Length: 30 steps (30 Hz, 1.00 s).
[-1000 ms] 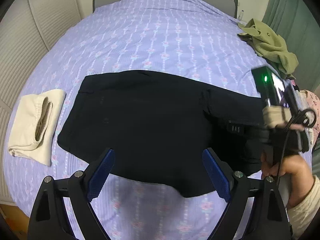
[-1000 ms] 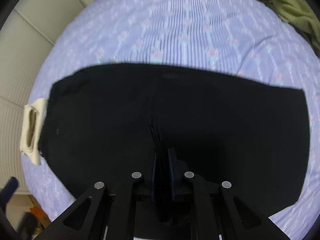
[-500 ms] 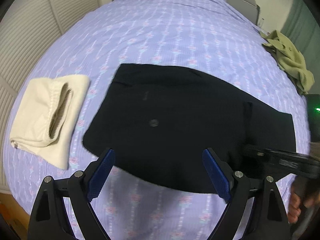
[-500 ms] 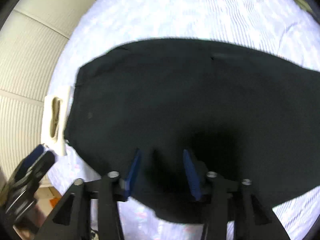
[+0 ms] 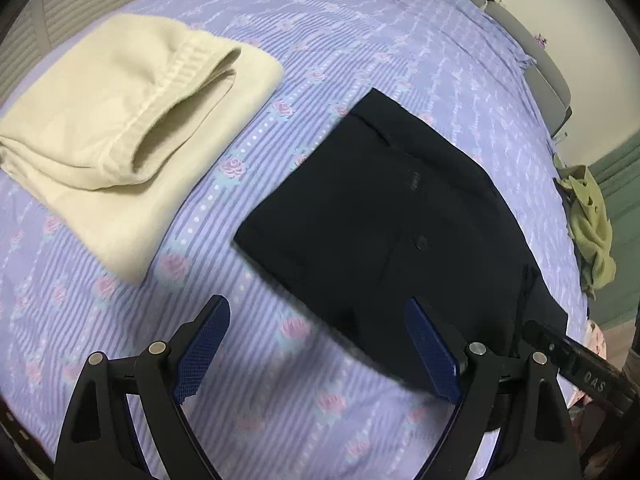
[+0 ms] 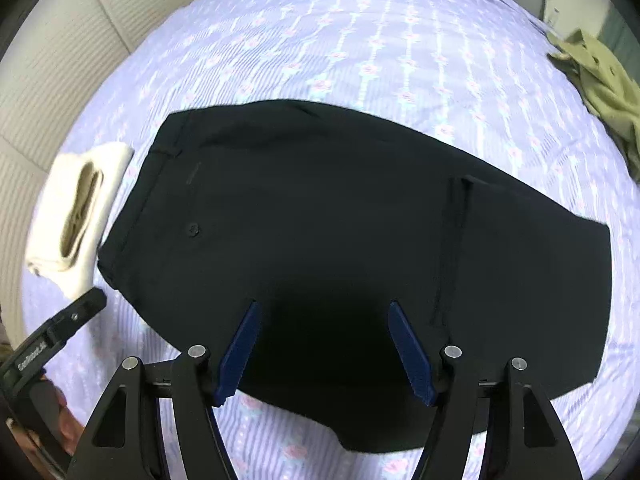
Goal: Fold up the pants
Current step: 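Grasp the folded trouser corner with the left gripper, fold it over, release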
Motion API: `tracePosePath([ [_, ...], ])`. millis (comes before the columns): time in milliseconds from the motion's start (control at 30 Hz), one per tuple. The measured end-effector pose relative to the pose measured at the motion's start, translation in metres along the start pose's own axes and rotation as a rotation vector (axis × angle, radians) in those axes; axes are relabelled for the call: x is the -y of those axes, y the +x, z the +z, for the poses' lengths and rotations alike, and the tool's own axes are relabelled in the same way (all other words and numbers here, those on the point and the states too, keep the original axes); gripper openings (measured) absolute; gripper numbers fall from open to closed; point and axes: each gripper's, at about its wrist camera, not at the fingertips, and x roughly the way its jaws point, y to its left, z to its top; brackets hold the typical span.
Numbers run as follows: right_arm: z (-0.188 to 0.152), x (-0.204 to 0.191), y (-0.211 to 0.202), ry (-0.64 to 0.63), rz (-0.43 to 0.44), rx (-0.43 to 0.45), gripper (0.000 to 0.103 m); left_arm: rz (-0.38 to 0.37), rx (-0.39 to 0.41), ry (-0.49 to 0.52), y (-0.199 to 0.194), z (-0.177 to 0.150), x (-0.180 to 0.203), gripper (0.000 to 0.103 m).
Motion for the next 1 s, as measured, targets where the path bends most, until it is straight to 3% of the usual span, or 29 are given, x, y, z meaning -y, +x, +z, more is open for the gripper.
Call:
tracePosePath([
  [133, 0.008, -0.025, 0.014, -0.017, 0.016, -0.024, 0.068, -0.052, -0.025, -0.071, 0.029, 0.012, -0.016, 0.089],
  [367, 0.009, -0.056, 0.017, -0.053, 0.034, -0.019, 0.068, -0.204, -0.052, -0.382, 0.063, 0.015, -0.062, 0.086],
  [400, 0.008, -0.057, 0.016, -0.058, 0.034, -0.018, 0.068, -0.220, -0.056, -0.409, 0.064, 0.017, -0.062, 0.076],
  [433, 0.006, -0.058, 0.015, -0.060, 0.036, -0.019, 0.068, -0.273, -0.060, -0.397, 0.061, 0.020, -0.057, 0.049],
  [500, 0.004, -0.056, 0.012, -0.058, 0.046, -0.019, 0.068, -0.303, -0.051, -0.329, 0.049, 0.022, -0.042, 0.046],
  [533, 0.003, -0.054, 0.011, -0.052, 0.051, -0.017, 0.068, -0.332, -0.011, -0.276, 0.036, 0.021, -0.035, 0.045],
  [633, 0.003, -0.046, 0.008, -0.027, 0.060, -0.013, 0.068, -0.424, 0.015, -0.274, 0.028, 0.021, -0.036, 0.044],
  [700, 0.003, -0.041, 0.009, -0.007, 0.061, -0.013, 0.068, -0.412, -0.010, -0.302, 0.043, 0.024, -0.041, 0.053],
  [767, 0.005, -0.036, 0.011, 0.008, 0.049, -0.013, 0.068, -0.331, -0.089, -0.293, 0.075, 0.028, -0.041, 0.055],
  [867, 0.006, -0.033, 0.013, 0.016, 0.023, -0.014, 0.068, -0.301, -0.080, -0.280, 0.086, 0.032, -0.034, 0.063],
  [900, 0.007, -0.032, 0.013, 0.022, 0.026, -0.013, 0.068, -0.289, -0.078, -0.285, 0.085, 0.033, -0.031, 0.061],
  [967, 0.006, -0.029, 0.012, 0.034, 0.040, -0.012, 0.068, -0.236, -0.078, -0.281, 0.078, 0.033, -0.027, 0.046],
  [1000, 0.005, -0.027, 0.011, 0.037, 0.040, -0.010, 0.068, -0.229, -0.064, -0.264, 0.068, 0.033, -0.027, 0.032],
])
